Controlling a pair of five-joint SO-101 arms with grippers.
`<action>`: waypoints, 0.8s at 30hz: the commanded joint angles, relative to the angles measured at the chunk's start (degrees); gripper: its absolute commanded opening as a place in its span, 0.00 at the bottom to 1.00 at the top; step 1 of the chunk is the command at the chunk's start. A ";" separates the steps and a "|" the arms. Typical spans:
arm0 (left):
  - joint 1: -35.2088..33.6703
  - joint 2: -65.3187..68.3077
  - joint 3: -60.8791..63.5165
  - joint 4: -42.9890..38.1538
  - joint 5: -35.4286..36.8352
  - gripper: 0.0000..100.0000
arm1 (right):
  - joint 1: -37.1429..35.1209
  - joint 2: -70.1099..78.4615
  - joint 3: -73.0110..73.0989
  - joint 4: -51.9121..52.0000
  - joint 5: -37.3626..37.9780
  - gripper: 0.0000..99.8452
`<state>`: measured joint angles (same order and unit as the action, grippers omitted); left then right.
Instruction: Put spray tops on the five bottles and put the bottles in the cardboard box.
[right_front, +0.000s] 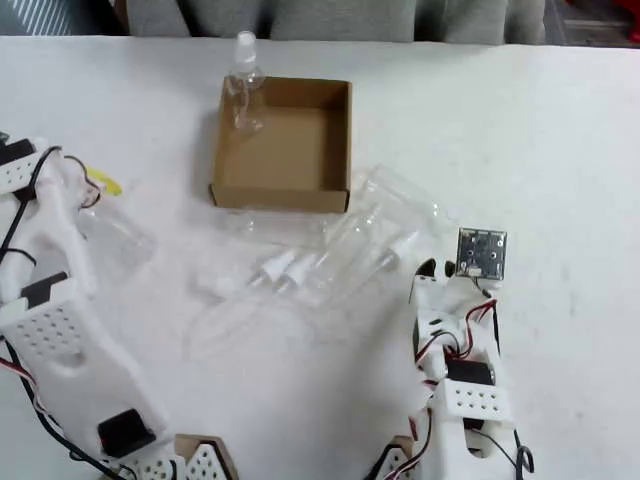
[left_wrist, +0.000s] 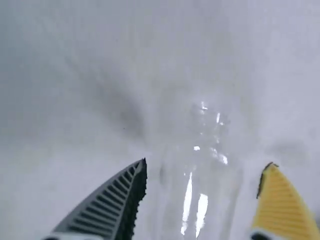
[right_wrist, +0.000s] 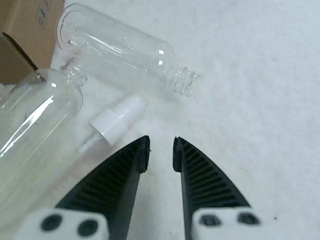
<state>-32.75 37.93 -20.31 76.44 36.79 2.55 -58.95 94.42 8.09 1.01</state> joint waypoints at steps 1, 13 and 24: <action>-0.31 0.92 -4.22 0.62 0.79 0.35 | 0.13 -0.57 -0.26 -0.75 0.62 0.06; -0.22 4.35 -5.54 0.26 3.16 0.35 | 0.13 -0.57 -0.26 -0.75 0.62 0.06; 1.10 4.09 -5.54 -2.02 -2.55 0.03 | 0.13 -0.57 -0.26 -0.75 0.62 0.06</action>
<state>-32.57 42.59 -23.03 76.09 38.55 2.55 -58.95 94.42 8.09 1.01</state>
